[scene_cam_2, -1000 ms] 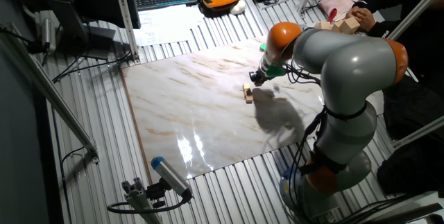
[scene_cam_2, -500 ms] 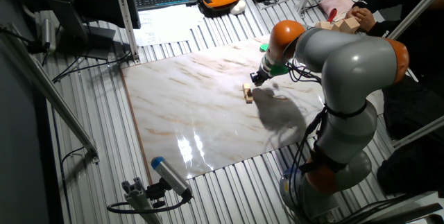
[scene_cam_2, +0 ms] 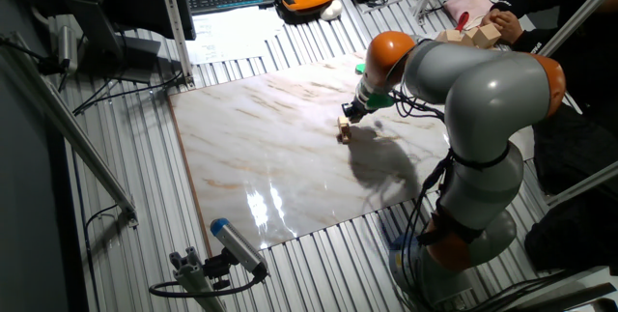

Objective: Stack the blocks into a pyramid shape

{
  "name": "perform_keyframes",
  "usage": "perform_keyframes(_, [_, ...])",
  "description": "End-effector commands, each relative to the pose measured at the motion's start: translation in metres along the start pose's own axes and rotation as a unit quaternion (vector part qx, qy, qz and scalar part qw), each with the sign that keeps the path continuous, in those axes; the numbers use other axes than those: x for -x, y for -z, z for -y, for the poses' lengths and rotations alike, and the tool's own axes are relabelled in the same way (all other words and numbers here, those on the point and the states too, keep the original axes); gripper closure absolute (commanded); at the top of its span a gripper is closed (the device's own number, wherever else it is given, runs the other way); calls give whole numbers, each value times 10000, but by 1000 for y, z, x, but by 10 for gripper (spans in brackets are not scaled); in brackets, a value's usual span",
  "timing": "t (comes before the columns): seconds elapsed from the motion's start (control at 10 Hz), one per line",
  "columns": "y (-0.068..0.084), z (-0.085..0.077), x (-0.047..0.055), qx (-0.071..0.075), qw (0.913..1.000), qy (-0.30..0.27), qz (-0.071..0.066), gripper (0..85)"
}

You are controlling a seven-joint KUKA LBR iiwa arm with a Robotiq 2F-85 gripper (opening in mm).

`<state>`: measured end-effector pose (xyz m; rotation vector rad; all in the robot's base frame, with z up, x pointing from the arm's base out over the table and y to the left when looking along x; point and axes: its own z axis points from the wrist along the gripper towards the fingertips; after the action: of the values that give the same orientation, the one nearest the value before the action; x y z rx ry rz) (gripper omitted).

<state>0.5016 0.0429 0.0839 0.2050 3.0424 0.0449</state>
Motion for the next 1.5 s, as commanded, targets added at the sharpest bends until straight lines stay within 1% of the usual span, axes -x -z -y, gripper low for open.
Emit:
perform_keyframes(0.0, [-2,-5,-5,-15,10000,-76,0,850])
perform_keyframes(0.2, [-7,-13,-13,-57,9995,-305,-7,850])
perform_keyframes(0.3, [-7,-14,-15,0,9993,-368,-49,850])
perform_keyframes(0.4, [-9,-14,-17,10,9990,-445,-53,850])
perform_keyframes(0.5, [-10,-15,-18,10,9983,-577,-95,850])
perform_keyframes(0.6, [-11,-17,-20,-35,9978,-660,-89,850])
perform_keyframes(0.8, [-15,-23,-25,-59,9973,-735,-51,850])
perform_keyframes(1.2, [-15,-23,-25,-27,9975,-704,-35,850])
perform_keyframes(1.4, [-16,-23,-25,-31,9974,-725,-6,850])
